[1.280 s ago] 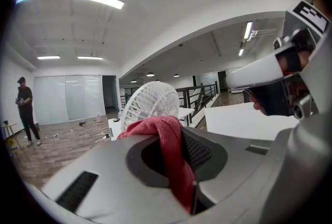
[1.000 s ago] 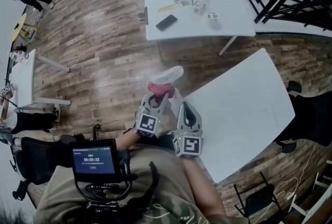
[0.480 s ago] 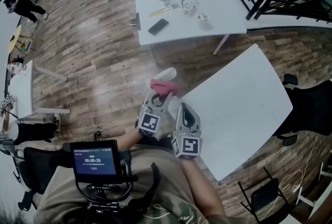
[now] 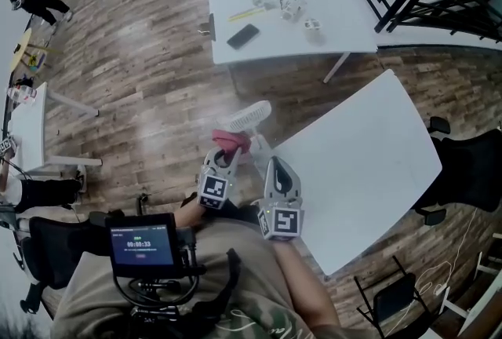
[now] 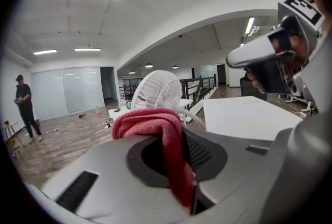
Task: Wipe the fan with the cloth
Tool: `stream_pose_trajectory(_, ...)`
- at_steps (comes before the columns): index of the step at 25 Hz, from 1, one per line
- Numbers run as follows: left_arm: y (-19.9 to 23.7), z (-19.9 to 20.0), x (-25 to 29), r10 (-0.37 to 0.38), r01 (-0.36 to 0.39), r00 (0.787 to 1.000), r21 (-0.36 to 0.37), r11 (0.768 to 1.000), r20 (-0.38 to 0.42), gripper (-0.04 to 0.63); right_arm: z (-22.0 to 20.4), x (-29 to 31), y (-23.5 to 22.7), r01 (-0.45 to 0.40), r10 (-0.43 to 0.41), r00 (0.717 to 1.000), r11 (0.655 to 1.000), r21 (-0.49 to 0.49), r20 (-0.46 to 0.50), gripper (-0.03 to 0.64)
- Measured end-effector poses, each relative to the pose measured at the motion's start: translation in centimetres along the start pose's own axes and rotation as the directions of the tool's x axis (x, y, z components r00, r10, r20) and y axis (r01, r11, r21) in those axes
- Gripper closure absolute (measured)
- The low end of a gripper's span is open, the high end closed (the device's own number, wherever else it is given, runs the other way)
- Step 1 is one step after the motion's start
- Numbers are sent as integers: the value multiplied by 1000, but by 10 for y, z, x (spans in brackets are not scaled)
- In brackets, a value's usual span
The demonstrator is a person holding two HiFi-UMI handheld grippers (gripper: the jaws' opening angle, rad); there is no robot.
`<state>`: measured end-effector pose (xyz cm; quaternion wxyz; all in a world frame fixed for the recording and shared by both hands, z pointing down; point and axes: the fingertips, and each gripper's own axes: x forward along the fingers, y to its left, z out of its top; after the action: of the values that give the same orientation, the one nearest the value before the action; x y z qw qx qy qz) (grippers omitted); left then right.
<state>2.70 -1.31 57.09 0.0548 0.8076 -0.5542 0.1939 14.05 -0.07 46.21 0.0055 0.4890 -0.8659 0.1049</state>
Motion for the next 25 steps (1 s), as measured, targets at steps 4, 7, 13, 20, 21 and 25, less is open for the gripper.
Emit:
stream_pose_trajectory(4,9,-11,20,13,-13,1000,-34,999,-13,525,-7,10,3,-15,15,1000,1000,-13,2,612)
stream_pose_trajectory(7,12,-10,31,16,-16,1000,-70,997,-6,525,-17,13,10,-28,27,1000,999,-21,-5,612)
stream_pose_trajectory(13,2,-18,46,2,-1,1000,-80,997,13,526,-40,18,11,-43,42,999,999,-33,-17,612)
stream_pose_trajectory(20,5,-17,51,3,0,999,-99,995,32,525,-48,21,16,-54,53,999,998,-37,-5,612)
stream_pose_trajectory(21,4,-15,50,-2,5,999,-88,996,36,525,-48,21,16,-54,54,999,998,-38,-6,612)
stream_pose_trajectory(25,3,-8,47,-12,14,999,-50,999,47,525,-50,26,14,-57,56,998,998,-39,-19,612)
